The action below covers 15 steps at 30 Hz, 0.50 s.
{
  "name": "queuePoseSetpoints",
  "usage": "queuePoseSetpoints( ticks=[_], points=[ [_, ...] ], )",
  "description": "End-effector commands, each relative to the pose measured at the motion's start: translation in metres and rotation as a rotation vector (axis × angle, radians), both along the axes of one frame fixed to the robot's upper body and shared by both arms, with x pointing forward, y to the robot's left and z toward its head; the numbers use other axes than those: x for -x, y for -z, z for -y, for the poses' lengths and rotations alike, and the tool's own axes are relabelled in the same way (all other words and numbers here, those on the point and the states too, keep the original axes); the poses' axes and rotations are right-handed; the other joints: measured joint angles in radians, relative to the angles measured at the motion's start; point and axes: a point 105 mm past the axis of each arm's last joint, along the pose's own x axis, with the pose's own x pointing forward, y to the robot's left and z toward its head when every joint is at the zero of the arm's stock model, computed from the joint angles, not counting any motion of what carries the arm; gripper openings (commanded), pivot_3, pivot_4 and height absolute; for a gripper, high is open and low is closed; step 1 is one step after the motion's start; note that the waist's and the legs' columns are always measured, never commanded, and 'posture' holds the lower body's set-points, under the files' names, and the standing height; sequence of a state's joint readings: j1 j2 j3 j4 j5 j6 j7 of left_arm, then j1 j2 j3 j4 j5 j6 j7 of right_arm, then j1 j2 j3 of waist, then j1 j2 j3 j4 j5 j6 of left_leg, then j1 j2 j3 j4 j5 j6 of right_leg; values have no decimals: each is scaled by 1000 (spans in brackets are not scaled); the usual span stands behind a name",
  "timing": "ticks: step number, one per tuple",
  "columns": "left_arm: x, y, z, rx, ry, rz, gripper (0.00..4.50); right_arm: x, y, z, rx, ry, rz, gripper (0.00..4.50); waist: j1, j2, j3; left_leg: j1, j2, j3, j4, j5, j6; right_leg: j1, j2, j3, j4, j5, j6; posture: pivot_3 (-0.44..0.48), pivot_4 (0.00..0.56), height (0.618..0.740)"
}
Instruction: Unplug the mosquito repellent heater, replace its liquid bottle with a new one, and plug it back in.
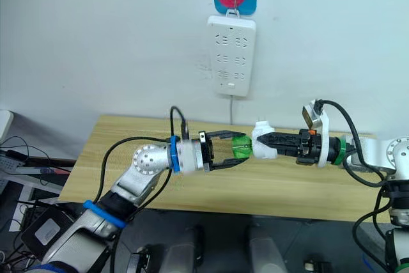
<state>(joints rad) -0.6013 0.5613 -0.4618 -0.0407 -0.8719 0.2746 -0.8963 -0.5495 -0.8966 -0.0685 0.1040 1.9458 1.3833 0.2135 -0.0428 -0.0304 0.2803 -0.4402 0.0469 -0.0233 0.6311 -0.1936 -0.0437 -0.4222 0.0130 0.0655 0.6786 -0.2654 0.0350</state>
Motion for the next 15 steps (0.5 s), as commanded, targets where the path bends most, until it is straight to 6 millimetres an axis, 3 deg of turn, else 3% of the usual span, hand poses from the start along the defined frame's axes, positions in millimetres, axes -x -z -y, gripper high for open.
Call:
queuePoseSetpoints(
  ticks=[1,3,7,8,13,15],
  points=[
    [-11,-35,-16,171,89,-609,2259,18,-3,-11,1,-119,10,3006,-5,0,0,0,-1,0,0,0,0,0,1,-1,0,0,0,-52,274,740],
    [-14,-39,-30,248,211,-863,2259,17,-6,-13,-15,-125,18,3006,-15,-1,0,0,-2,-1,2,0,0,1,3,-2,0,0,0,-52,274,740],
    [-15,-29,-32,225,219,-959,2259,15,-8,-13,-23,-120,27,3006,-27,-1,1,0,-2,-1,2,0,0,0,4,-2,0,0,-1,-58,269,740],
    [-16,-28,-32,226,213,-963,2969,14,-8,-13,-23,-116,28,3006,-28,-1,1,0,-2,0,1,0,0,-1,4,-2,0,-1,-1,-58,269,740],
    [-24,-27,-37,247,145,-956,4349,7,-8,-8,-35,-61,27,3006,-23,-1,1,0,-2,0,0,0,0,-1,4,-1,1,-1,-1,-65,266,740],
    [-27,-23,-43,240,85,-936,4445,4,-8,-5,-41,-34,23,3006,-18,-1,1,0,-3,1,1,0,0,-1,3,-1,1,-1,-1,-65,262,740]
  ],
)
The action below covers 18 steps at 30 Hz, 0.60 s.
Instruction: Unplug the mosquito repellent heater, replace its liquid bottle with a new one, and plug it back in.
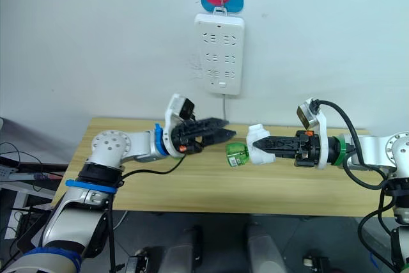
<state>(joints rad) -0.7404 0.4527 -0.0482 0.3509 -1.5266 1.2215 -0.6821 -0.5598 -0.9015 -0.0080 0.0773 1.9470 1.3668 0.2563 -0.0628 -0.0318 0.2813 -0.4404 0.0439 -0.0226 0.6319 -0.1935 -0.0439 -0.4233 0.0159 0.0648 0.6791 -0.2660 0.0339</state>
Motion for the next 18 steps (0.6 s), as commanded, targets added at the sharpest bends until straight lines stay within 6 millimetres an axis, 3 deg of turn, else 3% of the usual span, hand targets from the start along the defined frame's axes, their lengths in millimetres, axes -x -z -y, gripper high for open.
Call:
queuePoseSetpoints(
  ticks=[1,3,5,8,11,16,18],
  points=[
    [-5,4,-10,-63,-98,71,4445,-4,-10,8,-44,44,25,3006,3,0,0,0,0,0,0,0,0,0,0,1,0,0,0,-67,261,740],
    [-8,1,-18,-126,-189,194,4445,-7,-10,12,-56,76,23,3006,3,0,0,0,0,1,0,0,0,0,-1,2,0,0,0,-68,260,740],
    [-4,-2,-22,-239,-257,450,4445,-12,-11,16,-67,108,21,3006,3,0,0,0,0,1,0,0,0,0,0,2,0,0,0,-63,259,740],
    [14,-6,-21,-356,-270,900,4445,-19,-13,21,-92,152,15,3006,7,0,0,0,0,2,-2,0,0,-1,0,3,0,0,0,-54,259,740],
    [25,6,-16,-480,-281,1449,4445,-23,-13,23,-103,170,5,3006,15,0,0,2,0,5,-2,0,-1,0,-1,5,-1,1,-1,-36,258,740],
    [31,16,-1,-455,-418,2047,4445,-25,-13,15,-113,151,-1,3006,26,0,0,2,0,9,-1,0,0,0,-2,8,-5,2,-3,-29,260,740],
    [35,22,7,-416,-423,2196,4445,-24,-13,12,-115,135,0,3006,31,0,0,2,0,9,-1,0,0,0,-2,9,-5,3,-2,-26,262,740]
  ],
)
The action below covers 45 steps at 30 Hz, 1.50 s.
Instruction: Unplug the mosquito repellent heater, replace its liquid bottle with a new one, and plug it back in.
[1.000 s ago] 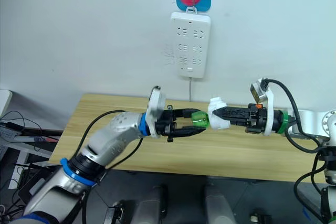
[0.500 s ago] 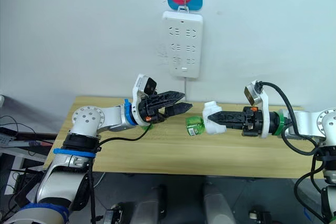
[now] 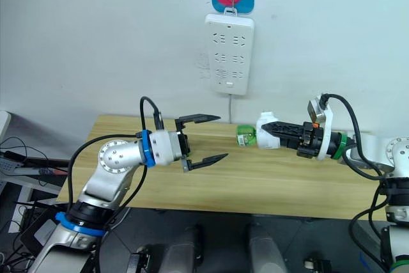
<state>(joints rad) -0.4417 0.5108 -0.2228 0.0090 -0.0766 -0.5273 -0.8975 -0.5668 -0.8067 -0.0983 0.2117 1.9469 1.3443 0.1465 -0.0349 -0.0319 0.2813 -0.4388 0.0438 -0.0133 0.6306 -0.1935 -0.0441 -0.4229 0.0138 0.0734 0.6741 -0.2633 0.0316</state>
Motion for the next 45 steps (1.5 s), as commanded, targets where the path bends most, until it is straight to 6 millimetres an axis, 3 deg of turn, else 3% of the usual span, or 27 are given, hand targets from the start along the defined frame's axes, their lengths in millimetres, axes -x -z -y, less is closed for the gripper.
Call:
queuePoseSetpoints(
  ticks=[1,5,10,19,26,28,30,32,34,39,42,45],
  points=[
    [13,4,15,-35,80,306,4445,3,-15,-3,-26,-33,51,3006,4,0,0,0,0,0,0,0,0,0,0,0,0,0,0,-26,262,740],
    [8,8,26,-33,100,425,4445,6,-15,-10,-26,-64,53,3006,5,0,0,-1,0,-1,0,0,0,0,0,-1,0,0,0,-30,264,740],
    [-1,-2,32,5,87,516,4445,10,-17,-15,-27,-99,66,3006,4,0,0,-2,0,-1,0,0,0,0,0,-2,0,1,0,-37,268,740],
    [-4,-2,33,-7,106,568,4445,13,-16,-16,-30,-111,69,3006,1,0,0,-1,1,-2,0,0,0,0,0,-2,3,0,0,-42,274,740],
    [-4,-1,34,6,121,540,2359,15,-15,-19,-32,-122,73,3006,2,0,0,-1,1,-2,1,0,0,0,0,-2,4,0,0,-42,275,740],
    [-2,0,35,20,137,504,2275,15,-15,-19,-29,-127,74,3006,1,0,0,-1,1,-2,1,0,0,0,0,-2,4,0,0,-43,276,740],
    [3,2,37,56,168,366,2275,18,-15,-20,-21,-140,76,3006,0,0,0,-1,1,-2,1,0,0,0,0,-3,4,1,0,-43,276,740],
    [-9,-5,37,171,107,-62,2275,22,-14,-20,-5,-158,80,3006,-1,0,0,-1,2,-3,1,0,0,0,0,-3,4,1,0,-42,278,740],
    [-5,-13,37,272,180,-590,2275,27,-14,-22,9,-184,88,3006,-10,1,1,-1,4,-4,0,0,0,-1,-1,-3,6,1,-1,-42,278,740],
    [17,-37,23,338,436,-1415,2275,30,-15,-25,14,-211,93,3006,-19,2,2,-1,3,-11,2,0,0,1,1,-9,7,-1,3,-38,277,740],
    [23,-48,7,361,592,-1738,2275,31,-17,-27,12,-225,103,3006,-26,2,2,0,2,-12,2,0,1,1,3,-11,6,-2,2,-42,274,740],
    [24,-41,1,349,594,-1867,2275,32,-18,-28,12,-234,109,3006,-29,2,2,0,2,-11,2,0,1,1,4,-10,6,-2,2,-42,274,740]
  ],
)
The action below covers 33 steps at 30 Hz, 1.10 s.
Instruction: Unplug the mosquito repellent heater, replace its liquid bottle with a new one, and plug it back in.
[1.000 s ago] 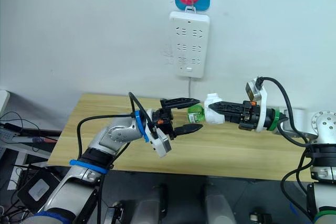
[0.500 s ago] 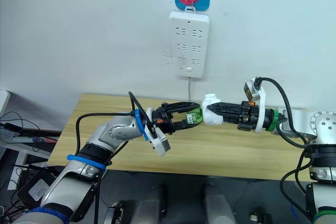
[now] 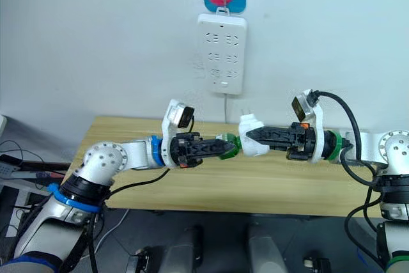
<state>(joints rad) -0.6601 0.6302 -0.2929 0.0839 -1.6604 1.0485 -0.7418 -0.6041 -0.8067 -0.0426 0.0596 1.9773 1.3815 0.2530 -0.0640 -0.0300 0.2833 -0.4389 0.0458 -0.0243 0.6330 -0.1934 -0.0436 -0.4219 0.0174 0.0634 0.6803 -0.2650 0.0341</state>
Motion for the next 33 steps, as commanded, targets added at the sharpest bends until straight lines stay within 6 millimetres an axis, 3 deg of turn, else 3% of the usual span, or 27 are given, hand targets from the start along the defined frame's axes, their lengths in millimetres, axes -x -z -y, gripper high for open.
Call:
queuePoseSetpoints(
  ticks=[1,15,22,29,33],
  points=[
    [5,-20,-14,92,52,-61,2275,2,2,3,30,3,0,3006,1,0,0,0,0,0,0,0,0,0,0,0,0,0,0,-42,274,740],
    [-3,0,-19,19,-56,-84,2275,-8,0,15,47,99,10,3006,8,0,0,-1,-1,2,0,0,0,-1,-1,2,-1,0,0,-54,280,740],
    [3,4,-19,22,-56,-81,2275,-8,0,12,30,91,12,3006,8,0,0,-1,-1,2,0,0,0,-1,-1,3,-1,0,0,-45,280,740],
    [1,6,-19,13,-82,-73,4474,-9,-3,9,6,76,13,3006,9,0,0,-1,-1,3,0,0,0,-1,-1,3,-1,0,0,-37,285,740],
    [6,22,-29,-59,-121,-68,4474,-16,-6,14,-27,112,4,3006,7,0,0,-1,-1,4,0,0,0,-1,-1,4,-1,0,0,-40,284,740]
  ],
)
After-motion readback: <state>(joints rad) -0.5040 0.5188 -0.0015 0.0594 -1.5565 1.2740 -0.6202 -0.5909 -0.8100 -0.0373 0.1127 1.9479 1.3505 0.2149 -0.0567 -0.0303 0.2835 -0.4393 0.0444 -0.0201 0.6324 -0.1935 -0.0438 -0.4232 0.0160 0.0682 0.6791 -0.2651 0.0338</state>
